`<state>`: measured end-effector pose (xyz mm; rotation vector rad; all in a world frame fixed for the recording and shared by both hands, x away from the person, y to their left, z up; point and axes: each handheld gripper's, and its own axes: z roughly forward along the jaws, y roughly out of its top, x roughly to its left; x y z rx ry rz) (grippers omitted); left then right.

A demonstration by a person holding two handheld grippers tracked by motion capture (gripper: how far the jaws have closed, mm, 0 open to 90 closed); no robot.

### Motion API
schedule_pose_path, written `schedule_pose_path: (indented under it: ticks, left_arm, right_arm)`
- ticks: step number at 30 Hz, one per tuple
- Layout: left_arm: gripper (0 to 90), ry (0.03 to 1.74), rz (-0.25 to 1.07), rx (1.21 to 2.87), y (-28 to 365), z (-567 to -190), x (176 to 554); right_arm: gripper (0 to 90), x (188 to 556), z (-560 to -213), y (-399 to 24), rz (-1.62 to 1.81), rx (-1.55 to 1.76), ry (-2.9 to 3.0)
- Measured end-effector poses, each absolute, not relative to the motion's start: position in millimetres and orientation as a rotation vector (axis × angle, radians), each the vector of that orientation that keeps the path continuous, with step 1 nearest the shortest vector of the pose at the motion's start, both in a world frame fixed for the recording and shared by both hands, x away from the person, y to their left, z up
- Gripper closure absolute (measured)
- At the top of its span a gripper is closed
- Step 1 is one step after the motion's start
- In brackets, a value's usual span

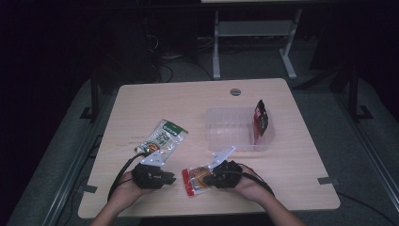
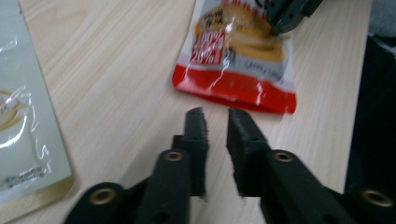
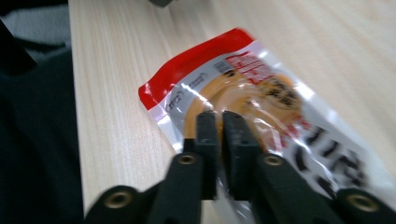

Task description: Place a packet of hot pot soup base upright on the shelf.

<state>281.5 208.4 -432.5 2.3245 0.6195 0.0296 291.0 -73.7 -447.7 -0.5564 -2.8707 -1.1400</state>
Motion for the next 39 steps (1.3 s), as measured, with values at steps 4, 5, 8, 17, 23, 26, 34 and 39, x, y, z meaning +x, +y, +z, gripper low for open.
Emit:
schedule_pose_path:
  ticks: [4,5,8,17,23,26,34,39]
  left_arm:
    - [89.7,0.588,-0.042,2.291,191,-428,280]
    - [89.7,0.580,-0.052,2.286,186,-428,279]
    - [89.7,0.534,-0.064,2.302,166,-432,275]
    - [89.7,0.494,-0.063,2.384,134,-450,277]
    - [89.8,0.542,-0.030,2.376,139,-452,289]
    - [89.8,0.545,-0.040,2.365,141,-451,291]
    - [89.7,0.568,0.007,2.344,145,-442,308]
    - [89.7,0.562,0.030,2.367,148,-446,306]
  right_arm:
    - [63.8,292,-437,-96,-1.211,-0.709,-2.810]
    - [60.1,293,-436,-101,-1.217,-0.726,-2.812]
    - [53.0,296,-434,-114,-1.245,-0.793,-2.806]
    - [39.2,296,-429,-148,-1.311,-0.960,-2.756]
    - [37.9,291,-432,-167,-1.292,-1.019,-2.751]
    - [37.5,292,-434,-171,-1.283,-1.047,-2.738]
    - [36.9,292,-439,-163,-1.246,-1.025,-2.741]
    - [36.5,293,-441,-162,-1.236,-1.013,-2.749]
